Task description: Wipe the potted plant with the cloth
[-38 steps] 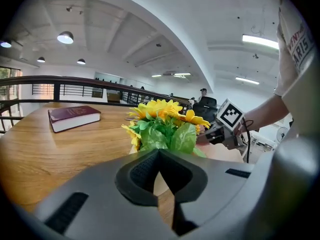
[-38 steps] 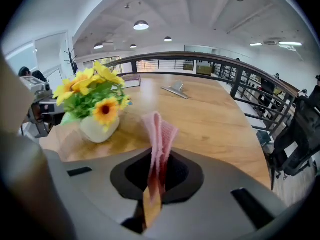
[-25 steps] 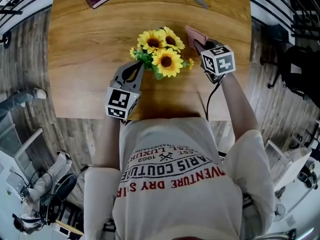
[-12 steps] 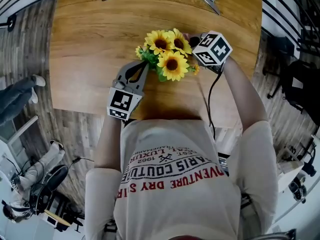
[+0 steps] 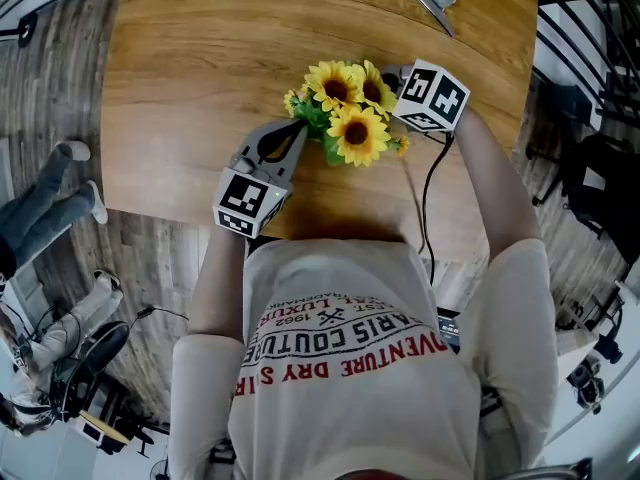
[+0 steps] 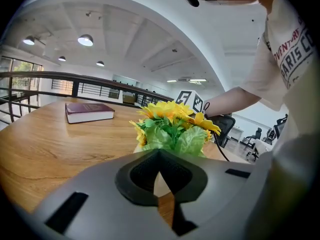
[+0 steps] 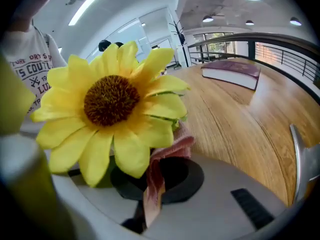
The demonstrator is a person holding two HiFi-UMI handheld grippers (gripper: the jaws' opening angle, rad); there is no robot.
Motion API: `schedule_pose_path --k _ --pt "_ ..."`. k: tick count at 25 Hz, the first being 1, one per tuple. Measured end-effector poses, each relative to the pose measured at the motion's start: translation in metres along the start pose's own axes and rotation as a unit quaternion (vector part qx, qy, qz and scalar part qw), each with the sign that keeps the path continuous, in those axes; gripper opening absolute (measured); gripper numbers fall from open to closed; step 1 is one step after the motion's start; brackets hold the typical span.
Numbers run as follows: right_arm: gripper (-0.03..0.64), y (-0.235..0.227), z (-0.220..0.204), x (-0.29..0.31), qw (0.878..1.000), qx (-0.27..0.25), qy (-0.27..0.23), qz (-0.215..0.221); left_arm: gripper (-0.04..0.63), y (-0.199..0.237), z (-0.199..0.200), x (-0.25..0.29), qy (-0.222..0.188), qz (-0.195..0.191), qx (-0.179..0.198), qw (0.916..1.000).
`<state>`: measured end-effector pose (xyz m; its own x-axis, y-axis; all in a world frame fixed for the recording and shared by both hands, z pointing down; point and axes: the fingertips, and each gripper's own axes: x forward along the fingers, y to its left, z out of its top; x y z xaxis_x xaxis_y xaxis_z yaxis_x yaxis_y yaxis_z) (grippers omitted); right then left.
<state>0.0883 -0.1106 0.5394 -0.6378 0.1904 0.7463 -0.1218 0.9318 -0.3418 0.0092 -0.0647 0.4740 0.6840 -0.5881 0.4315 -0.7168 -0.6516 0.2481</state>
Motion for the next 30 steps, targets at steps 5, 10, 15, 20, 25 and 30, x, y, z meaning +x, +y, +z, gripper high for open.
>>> schedule_pose_path --k 5,10,15,20,25,30 --pt "0.035 -0.005 0.013 0.002 0.999 -0.039 -0.007 0.014 0.015 0.0 0.001 0.002 -0.001 -0.008 -0.007 0.9999" --pt "0.035 -0.009 0.028 0.008 0.998 -0.051 -0.016 0.042 0.015 0.002 0.002 0.003 -0.005 -0.012 -0.024 0.9996" --pt "0.035 -0.011 0.038 0.016 0.996 -0.052 -0.013 0.064 0.015 0.003 0.004 0.005 -0.007 -0.013 -0.027 0.9995" --pt "0.035 -0.011 0.046 0.022 0.995 -0.055 0.004 0.088 0.015 0.003 0.003 0.008 -0.009 -0.013 -0.032 0.9994" --pt "0.035 -0.007 0.054 0.023 0.99 -0.085 0.041 0.107 0.015 0.003 0.008 0.009 -0.014 -0.015 -0.037 0.9991" --pt "0.035 -0.003 0.062 0.022 0.986 -0.116 0.045 0.108 0.015 0.002 0.006 0.008 -0.021 -0.014 -0.047 0.9985"
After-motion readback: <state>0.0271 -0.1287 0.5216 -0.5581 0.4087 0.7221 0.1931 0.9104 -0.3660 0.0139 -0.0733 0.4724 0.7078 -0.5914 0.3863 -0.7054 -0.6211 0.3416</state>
